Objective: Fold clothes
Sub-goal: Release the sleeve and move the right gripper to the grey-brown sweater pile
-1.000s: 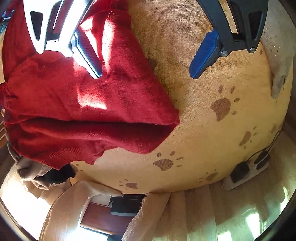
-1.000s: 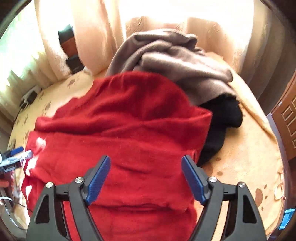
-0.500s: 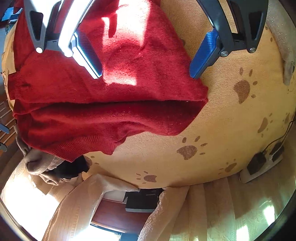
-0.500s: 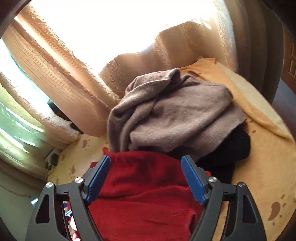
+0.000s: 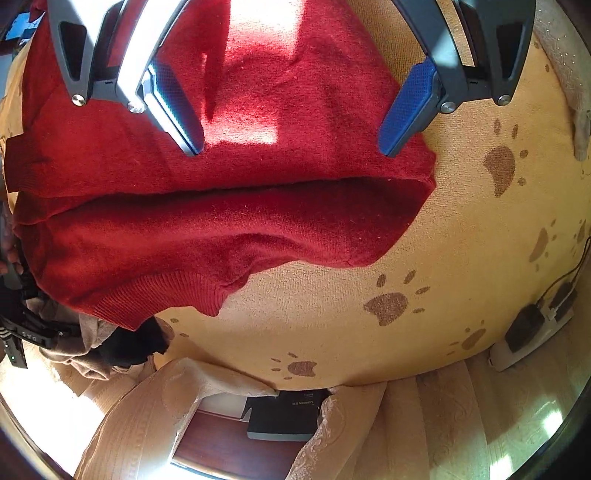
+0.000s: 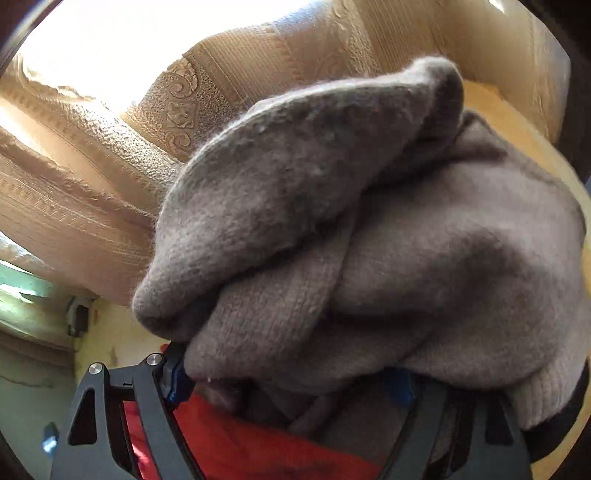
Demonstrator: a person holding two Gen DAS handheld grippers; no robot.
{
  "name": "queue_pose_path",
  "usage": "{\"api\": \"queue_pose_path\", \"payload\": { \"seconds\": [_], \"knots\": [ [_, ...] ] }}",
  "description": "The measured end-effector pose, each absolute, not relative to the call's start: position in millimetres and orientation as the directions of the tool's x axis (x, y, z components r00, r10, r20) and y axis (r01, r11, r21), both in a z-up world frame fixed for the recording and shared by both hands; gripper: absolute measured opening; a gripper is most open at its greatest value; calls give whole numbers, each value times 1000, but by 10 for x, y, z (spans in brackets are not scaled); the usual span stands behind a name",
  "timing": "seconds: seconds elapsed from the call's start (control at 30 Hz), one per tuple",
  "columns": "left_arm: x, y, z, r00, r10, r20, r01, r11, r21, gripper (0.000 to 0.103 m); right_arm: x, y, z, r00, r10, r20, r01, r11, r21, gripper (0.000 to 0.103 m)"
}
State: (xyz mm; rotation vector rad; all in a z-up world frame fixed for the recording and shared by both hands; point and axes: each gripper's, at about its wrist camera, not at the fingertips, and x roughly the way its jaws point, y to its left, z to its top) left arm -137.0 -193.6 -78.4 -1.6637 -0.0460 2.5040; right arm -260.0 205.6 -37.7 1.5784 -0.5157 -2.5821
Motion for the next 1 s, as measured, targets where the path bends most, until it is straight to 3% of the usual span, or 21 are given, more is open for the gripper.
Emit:
{"api": "queue_pose_path", "payload": {
  "seconds": [0.2,0.37,0.43,0.63,0.8,0.9,1.0],
  "knots": [
    [-1371,-1957,-829,-367,116,-923,-96,-992,-86,97,-3242,2284,-244,-570,96,-816,-175,-985,7,84],
    [-1391,-1952,-879,-362,113,-925,-95,-992,-84,97,-3650,3059,70,-520,371,-769,-404,-900,-162,84],
    [-1402,-1949,-890,-366,114,-924,-92,-992,-86,97,-3646,3257,212,-502,403,-765,-432,-883,-182,84],
    [-1426,-1943,-870,-381,115,-917,-74,-993,-94,97,-2766,3024,514,-598,190,-779,-271,-962,-27,84],
    [-1414,-1922,-742,-407,129,-905,-69,-992,-110,97,-1822,2257,755,-693,-169,-701,35,-979,202,85],
    [-1444,-1834,-683,-421,139,-896,-97,-989,-107,97,-1701,1736,587,-597,-442,-670,202,-891,408,85],
    [-1485,-1722,-679,-426,140,-894,-126,-988,-94,98,-1944,1446,134,-493,-533,-688,144,-829,540,85]
  ]
}}
